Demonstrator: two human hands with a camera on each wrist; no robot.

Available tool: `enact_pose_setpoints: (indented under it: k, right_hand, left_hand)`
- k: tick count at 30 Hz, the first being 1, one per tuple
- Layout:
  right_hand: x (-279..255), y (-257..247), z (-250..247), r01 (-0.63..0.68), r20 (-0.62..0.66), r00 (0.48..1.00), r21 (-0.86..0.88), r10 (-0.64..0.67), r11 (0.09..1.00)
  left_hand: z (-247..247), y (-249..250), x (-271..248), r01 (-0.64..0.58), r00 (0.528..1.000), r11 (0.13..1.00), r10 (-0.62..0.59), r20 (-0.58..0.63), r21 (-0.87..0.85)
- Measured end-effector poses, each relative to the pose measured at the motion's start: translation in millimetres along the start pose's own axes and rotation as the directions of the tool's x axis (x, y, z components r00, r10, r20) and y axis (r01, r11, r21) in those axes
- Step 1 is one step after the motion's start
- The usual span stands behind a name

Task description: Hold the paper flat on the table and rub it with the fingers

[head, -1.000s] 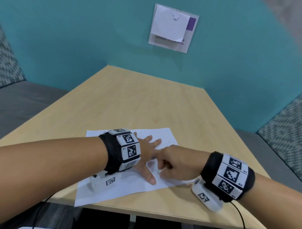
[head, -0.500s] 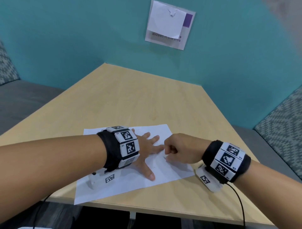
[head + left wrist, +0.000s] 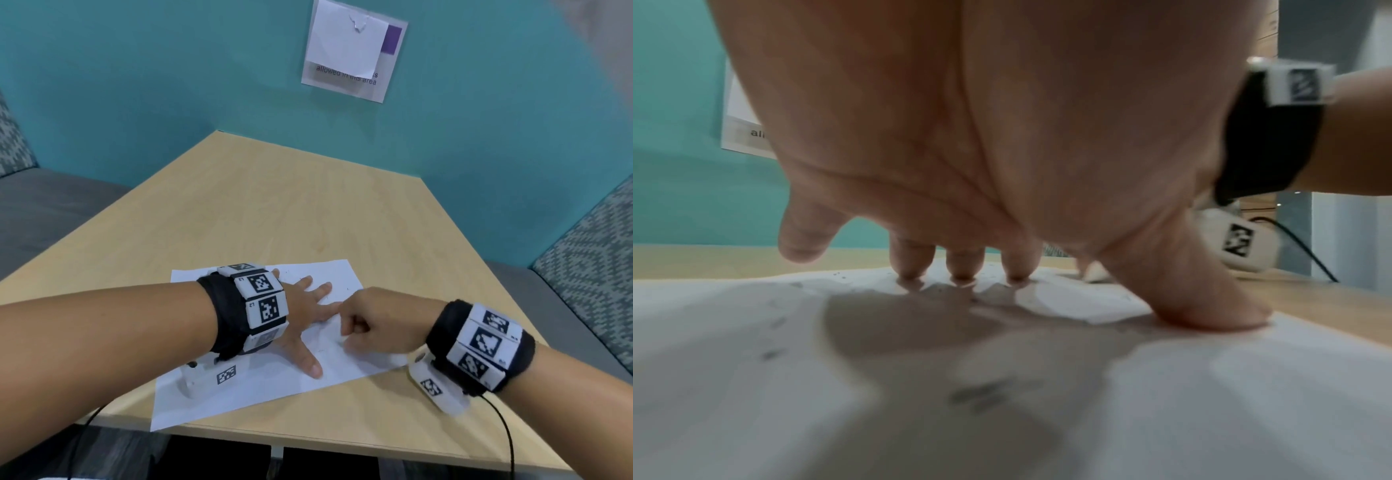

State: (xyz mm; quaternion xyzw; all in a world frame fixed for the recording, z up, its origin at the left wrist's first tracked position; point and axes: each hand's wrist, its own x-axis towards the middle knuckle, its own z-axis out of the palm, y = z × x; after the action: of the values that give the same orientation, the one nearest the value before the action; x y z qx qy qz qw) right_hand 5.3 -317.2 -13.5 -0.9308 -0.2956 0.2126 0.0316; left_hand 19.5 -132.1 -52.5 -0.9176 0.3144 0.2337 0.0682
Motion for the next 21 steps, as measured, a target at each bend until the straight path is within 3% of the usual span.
enact_pose_setpoints:
  k: [3,7,12,16,21]
  right_hand:
    - [0.9,7.9,-4.4,-0.073,-0.044,0.996,0.011,0.073,0.997]
    - [-9.8,-15.8,12.4,0.062,0.062,0.996,0.043,-0.064,0.997]
    - [1.7,18.3,-3.3,-0.100,-0.053,0.993,0.036,0.101,0.994]
    - [1.3,14.6,3.7,-0.055,-0.024,0.998,0.008,0.055,0.998]
    - [4.9,27.1,-4.7,-0.128,-0.052,0.990,0.068,0.131,0.990]
  left_hand:
    - [-0.6,2.8,-0.5,0.014,1.000,1.000,-0.014,0.000,0.008]
    - [-0.9,1.9,-0.7,0.003,1.000,1.000,-0.003,-0.003,-0.008]
    - [0.7,1.9,0.0,0.019,1.000,1.000,-0.019,-0.001,0.011]
    - [-0.6,2.0,-0.3,0.022,1.000,1.000,-0.022,-0.003,0.017]
    - [-6.2,6.2,-2.8,0.004,1.000,0.998,-0.003,-0.023,0.067]
